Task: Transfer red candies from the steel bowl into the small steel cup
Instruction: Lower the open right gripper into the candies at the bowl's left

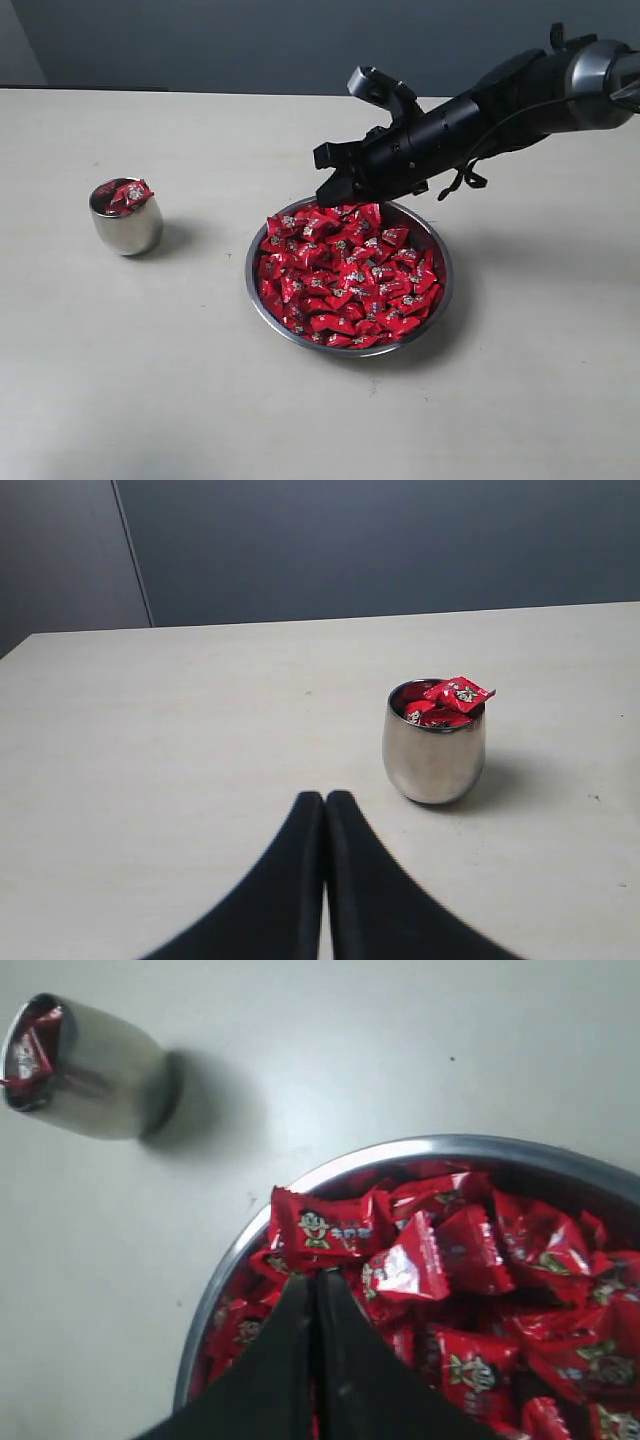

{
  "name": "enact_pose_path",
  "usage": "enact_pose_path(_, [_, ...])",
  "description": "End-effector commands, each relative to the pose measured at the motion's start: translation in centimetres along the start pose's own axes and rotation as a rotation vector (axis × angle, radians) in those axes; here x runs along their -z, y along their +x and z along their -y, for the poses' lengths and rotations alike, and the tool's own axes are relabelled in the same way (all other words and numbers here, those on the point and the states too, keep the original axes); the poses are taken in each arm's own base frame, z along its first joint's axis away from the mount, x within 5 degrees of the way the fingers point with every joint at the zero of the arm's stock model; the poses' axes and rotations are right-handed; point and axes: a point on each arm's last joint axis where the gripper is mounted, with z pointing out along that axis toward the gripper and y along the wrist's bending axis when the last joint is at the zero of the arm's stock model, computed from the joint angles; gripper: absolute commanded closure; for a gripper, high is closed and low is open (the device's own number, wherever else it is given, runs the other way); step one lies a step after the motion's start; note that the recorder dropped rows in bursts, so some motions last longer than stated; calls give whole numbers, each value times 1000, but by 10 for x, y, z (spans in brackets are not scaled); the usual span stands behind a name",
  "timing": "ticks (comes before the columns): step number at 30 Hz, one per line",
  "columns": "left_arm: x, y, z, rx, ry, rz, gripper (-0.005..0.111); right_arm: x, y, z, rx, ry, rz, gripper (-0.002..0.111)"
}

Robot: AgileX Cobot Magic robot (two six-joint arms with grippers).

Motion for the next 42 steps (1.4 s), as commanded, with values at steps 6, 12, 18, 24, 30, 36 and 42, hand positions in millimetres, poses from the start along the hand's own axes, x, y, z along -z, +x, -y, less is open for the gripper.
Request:
enact_pose_path(6, [0, 1, 0, 3, 0, 2, 106, -1, -1, 18, -43, -39, 11, 109])
enact_pose_path(12, [0, 1, 0, 3, 0, 2, 106, 8, 0, 34, -76, -45, 6, 109])
enact_pose_path(18, [0, 1, 0, 3, 0, 2, 106, 6, 10, 46, -100, -81, -16, 109])
enact_pose_path(24, [0, 1, 0, 3, 0, 2, 106, 5, 10, 45, -99, -104, -9, 109])
enact_pose_path(30, [0, 1, 0, 3, 0, 2, 106, -2, 13, 49, -125, -117, -20, 109])
enact_pose_path(36, [0, 1, 0, 3, 0, 2, 106, -2, 13, 49, -115, -125, -19, 109])
enact_pose_path(42, [0, 1, 0, 3, 0, 2, 106, -2, 12, 49, -118, -127, -8, 97])
